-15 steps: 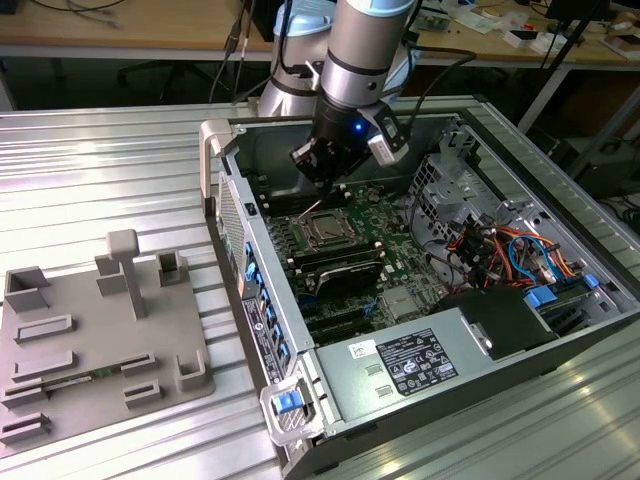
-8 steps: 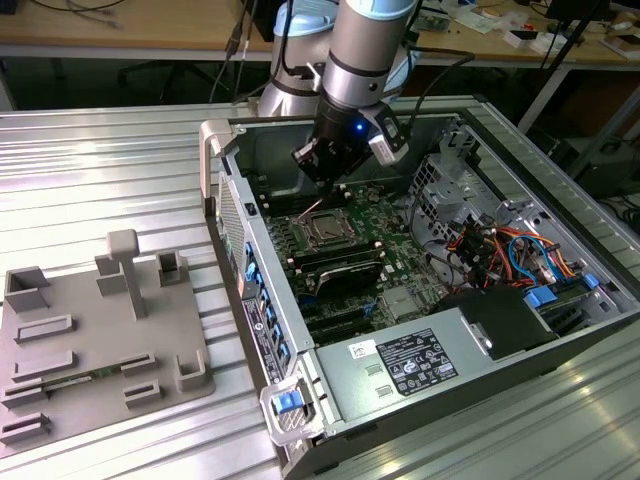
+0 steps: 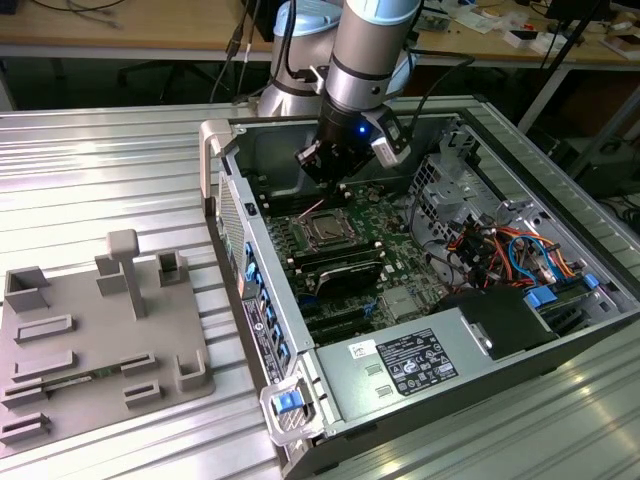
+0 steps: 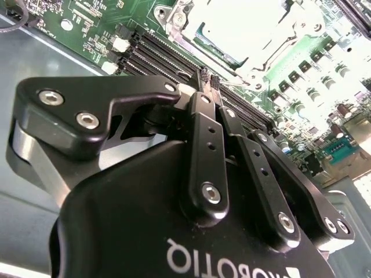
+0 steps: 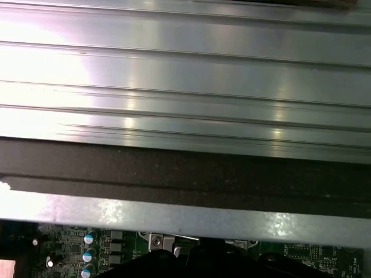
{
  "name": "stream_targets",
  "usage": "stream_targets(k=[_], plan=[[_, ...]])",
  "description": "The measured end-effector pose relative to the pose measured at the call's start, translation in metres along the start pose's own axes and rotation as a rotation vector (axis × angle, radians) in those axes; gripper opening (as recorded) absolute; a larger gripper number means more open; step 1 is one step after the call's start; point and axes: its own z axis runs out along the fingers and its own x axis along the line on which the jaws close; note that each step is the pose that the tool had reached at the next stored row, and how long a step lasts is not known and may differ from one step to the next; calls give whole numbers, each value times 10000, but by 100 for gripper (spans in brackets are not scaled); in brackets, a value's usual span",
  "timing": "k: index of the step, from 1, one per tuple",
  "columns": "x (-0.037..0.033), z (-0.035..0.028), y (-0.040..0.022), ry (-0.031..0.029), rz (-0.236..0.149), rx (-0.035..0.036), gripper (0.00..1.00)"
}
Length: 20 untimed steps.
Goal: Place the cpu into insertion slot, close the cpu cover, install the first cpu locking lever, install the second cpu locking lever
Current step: 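Install the first cpu locking lever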
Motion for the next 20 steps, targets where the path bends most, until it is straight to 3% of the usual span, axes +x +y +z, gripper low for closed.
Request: stream_targets(k=[11, 14, 20], plan=[[72, 5, 7, 3, -139, -4, 11], [58, 36, 12, 4, -176, -2, 11], [-44, 113, 18, 8, -227, 23, 11]])
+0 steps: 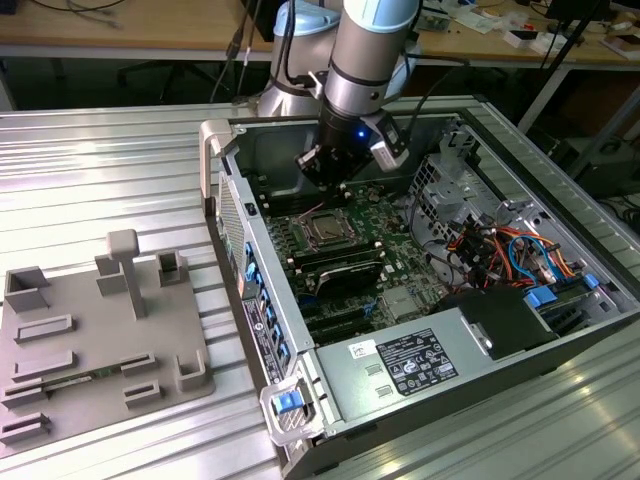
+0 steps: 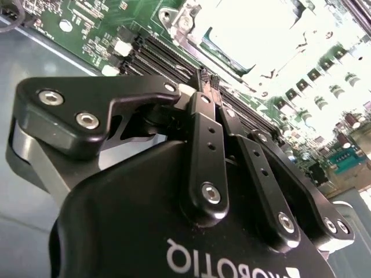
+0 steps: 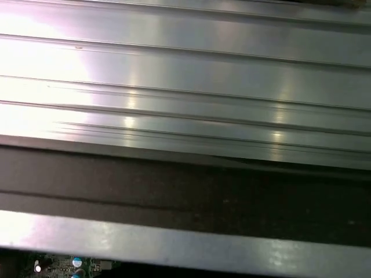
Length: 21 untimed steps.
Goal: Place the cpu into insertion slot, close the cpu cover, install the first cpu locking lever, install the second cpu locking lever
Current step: 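Install the first cpu locking lever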
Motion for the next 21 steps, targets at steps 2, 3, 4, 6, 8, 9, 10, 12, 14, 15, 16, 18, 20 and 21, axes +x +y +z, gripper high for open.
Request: stream_targets(k=[2, 3, 4, 6, 8, 9, 10, 12, 14, 15, 16, 18, 20, 21], plan=[[-20, 40, -3, 2, -5, 14, 11], [-27, 52, -4, 2, -6, 16, 11], [-36, 64, -5, 2, -8, 18, 11], [-53, 90, -7, 3, -12, 20, 11], [-64, 117, -9, 2, -16, 21, 11], [-65, 123, -9, 2, -16, 20, 11], [-65, 129, -10, 2, -18, 20, 11], [-65, 133, -10, 5, -27, 22, 11], [-66, 134, -10, 4, -29, 20, 11], [-66, 135, -10, 2, -29, 19, 11], [-66, 135, -10, 2, -31, 18, 11], [-66, 135, -10, 2, -35, 17, 11], [-66, 135, -10, 2, -35, 17, 11], [-66, 135, -10, 2, -34, 17, 11]])
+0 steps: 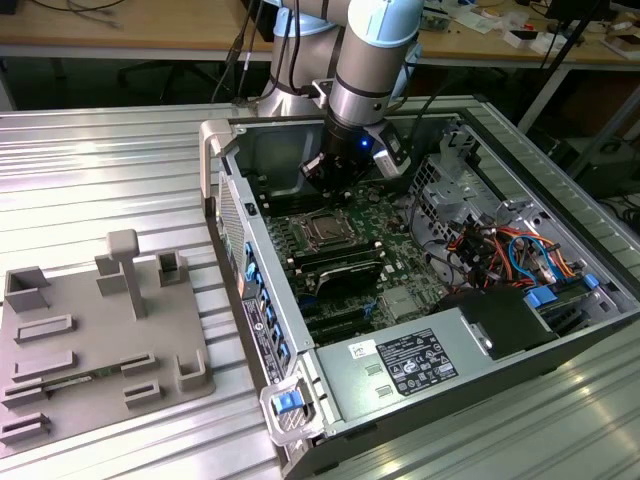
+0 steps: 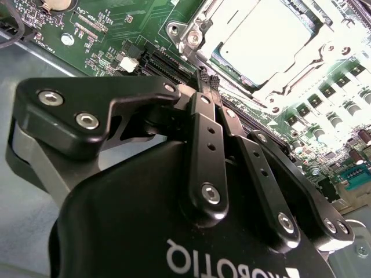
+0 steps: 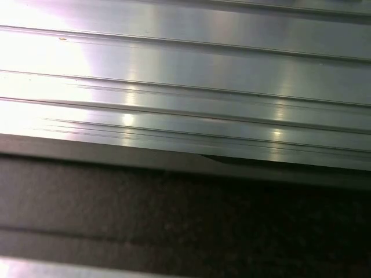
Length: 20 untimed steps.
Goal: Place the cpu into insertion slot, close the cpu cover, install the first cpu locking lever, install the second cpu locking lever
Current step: 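Install the first cpu locking lever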
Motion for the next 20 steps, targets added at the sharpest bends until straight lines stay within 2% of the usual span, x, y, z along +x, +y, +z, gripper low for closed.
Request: stream_targets(k=[6, 7, 9, 11, 16, 20], plan=[[0, 0, 0, 1, -73, -1, 11], [0, 1, 0, -12, -77, 1, 11], [-1, 2, 0, -90, -79, 7, 11], [-1, 3, 0, -143, -80, 11, 11], [17, 3, 2, -145, -79, 11, 11], [17, 29, 3, -147, -80, -2, 11]])
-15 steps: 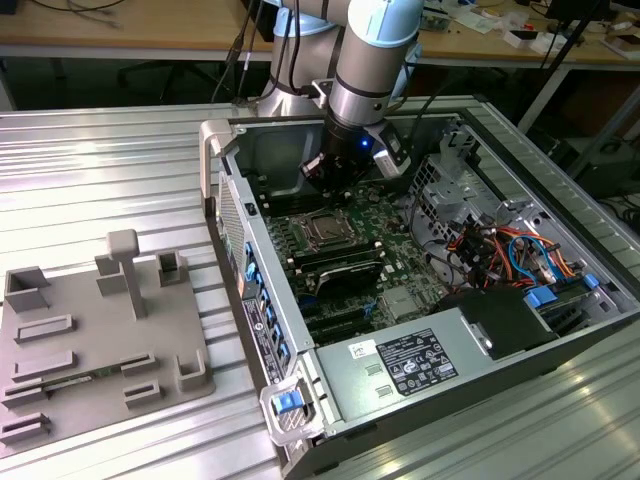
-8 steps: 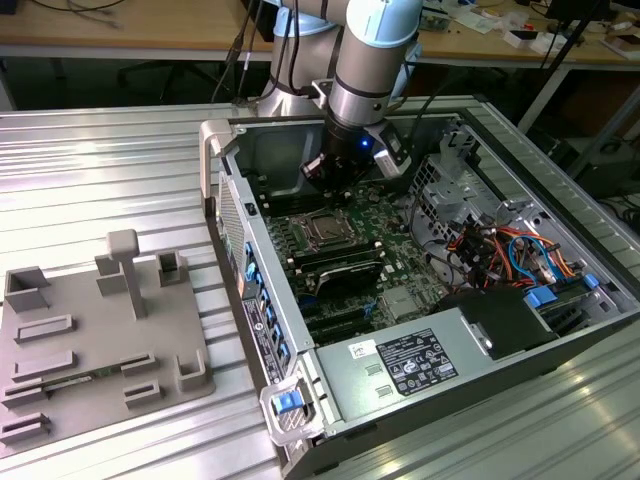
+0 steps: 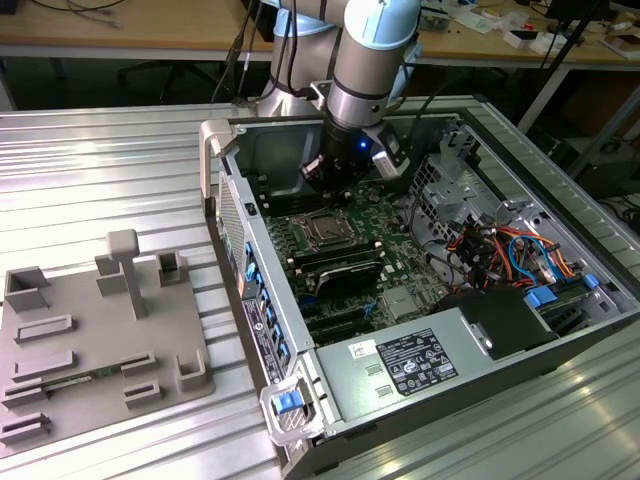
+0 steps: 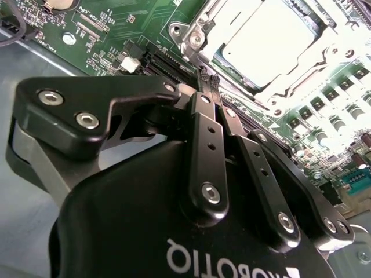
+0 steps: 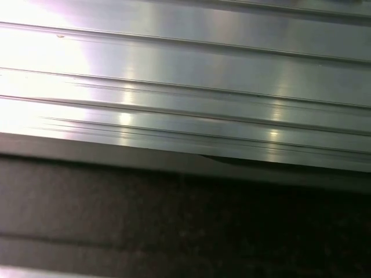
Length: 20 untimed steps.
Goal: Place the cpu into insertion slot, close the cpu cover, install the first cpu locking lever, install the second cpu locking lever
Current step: 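Install the first cpu locking lever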
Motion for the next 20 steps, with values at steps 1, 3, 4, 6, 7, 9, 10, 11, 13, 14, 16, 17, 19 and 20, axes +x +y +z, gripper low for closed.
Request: stream_targets(k=[1, 3, 4, 6, 7, 9, 10, 11, 13, 14, 16, 17, 19, 20], plan=[[0, 6, 0, 0, -1, -1, 11], [1, 15, 0, 0, 0, -3, 11], [2, 22, -1, 1, 2, -6, 11], [2, 29, 0, -1, 3, -12, 11], [2, 38, 0, -2, 2, -18, 11], [2, 58, -1, -3, 3, -33, 11], [3, 59, -1, -3, 3, -37, 11], [2, 59, -1, -3, 3, -38, 11], [2, 59, -1, -4, 3, -41, 11], [1, 53, 2, -4, 2, -41, 11], [0, 32, 4, -6, 1, -42, 11], [0, 30, 4, -7, 3, -43, 11], [0, 28, 4, -5, 2, -41, 11], [0, 28, 4, -5, 2, -41, 11]])
